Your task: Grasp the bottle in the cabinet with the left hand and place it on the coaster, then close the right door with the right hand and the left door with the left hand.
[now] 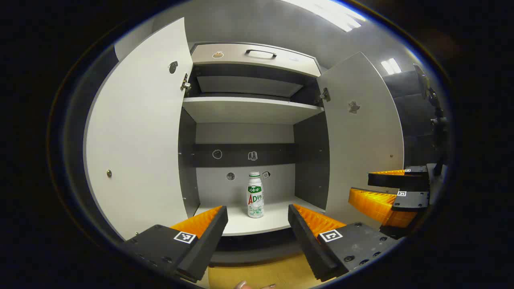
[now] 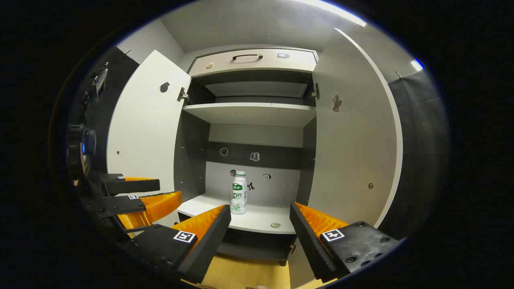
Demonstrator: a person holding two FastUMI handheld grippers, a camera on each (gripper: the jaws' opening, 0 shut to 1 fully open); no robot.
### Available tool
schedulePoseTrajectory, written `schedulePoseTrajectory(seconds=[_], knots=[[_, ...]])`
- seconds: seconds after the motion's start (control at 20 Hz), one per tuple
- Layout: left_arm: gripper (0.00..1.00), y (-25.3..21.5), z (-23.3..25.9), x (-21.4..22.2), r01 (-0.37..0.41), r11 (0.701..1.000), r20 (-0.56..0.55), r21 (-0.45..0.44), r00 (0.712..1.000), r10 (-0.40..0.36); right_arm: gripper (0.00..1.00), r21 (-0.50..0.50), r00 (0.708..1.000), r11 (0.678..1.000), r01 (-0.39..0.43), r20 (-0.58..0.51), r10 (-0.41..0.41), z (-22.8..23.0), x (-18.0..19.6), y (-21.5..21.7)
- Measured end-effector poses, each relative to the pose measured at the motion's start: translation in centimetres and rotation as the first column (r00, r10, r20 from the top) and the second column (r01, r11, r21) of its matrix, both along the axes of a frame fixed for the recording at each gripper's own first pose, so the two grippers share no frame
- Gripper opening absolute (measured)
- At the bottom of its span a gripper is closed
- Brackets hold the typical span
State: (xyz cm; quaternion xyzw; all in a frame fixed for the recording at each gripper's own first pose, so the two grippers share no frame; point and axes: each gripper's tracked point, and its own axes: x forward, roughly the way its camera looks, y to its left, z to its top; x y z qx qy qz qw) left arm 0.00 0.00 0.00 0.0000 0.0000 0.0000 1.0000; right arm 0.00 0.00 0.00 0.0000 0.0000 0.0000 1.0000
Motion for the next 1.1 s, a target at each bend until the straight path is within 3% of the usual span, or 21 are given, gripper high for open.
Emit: schedulePoseTrajectory(seconds=[1.1], knots=[[0.95,0.09,-0.61,0.53,0.031,0.999,-0.008,0.022,0.999,-0.031,0.98,-0.001,0.998,0.998,0.056,-0.01,-0.056,-0.41,-0.13,-0.71]])
